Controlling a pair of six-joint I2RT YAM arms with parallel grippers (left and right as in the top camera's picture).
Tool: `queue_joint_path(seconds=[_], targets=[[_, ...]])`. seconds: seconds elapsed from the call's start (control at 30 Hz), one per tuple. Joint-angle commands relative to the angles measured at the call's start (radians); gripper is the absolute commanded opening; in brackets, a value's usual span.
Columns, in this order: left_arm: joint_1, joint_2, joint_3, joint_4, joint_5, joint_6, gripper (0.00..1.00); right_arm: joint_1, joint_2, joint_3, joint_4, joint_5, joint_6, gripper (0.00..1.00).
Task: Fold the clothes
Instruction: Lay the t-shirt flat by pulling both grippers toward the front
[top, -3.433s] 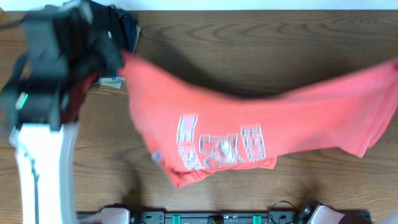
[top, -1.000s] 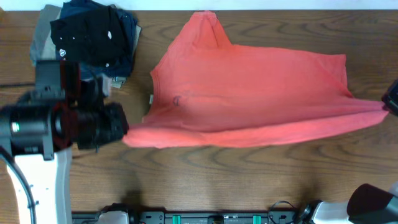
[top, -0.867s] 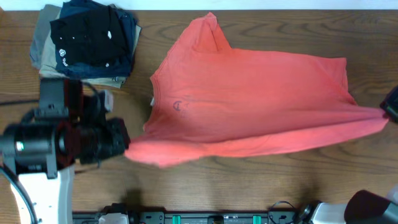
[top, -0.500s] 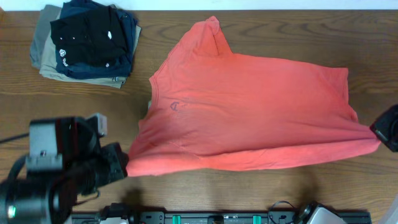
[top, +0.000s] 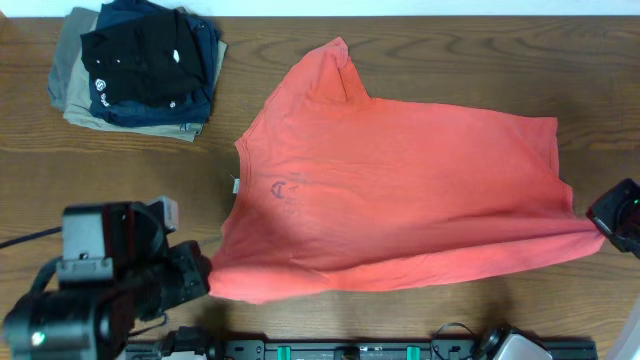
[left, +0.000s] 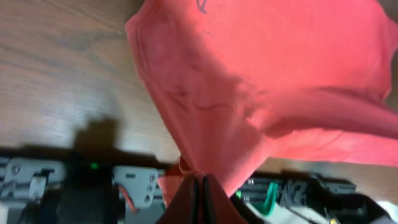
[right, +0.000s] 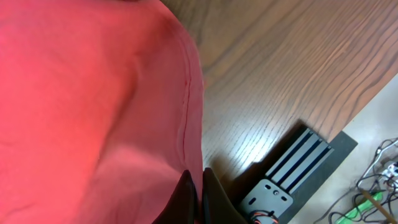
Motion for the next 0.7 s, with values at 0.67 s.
queue_joint_path(seconds=[0.67], targets=[[-0.001,0.247,-0.103,0.189,-0.141,-0.049,0.06,-0.008,-0.008,-0.183,0.042,0.18,0.237,0.01]])
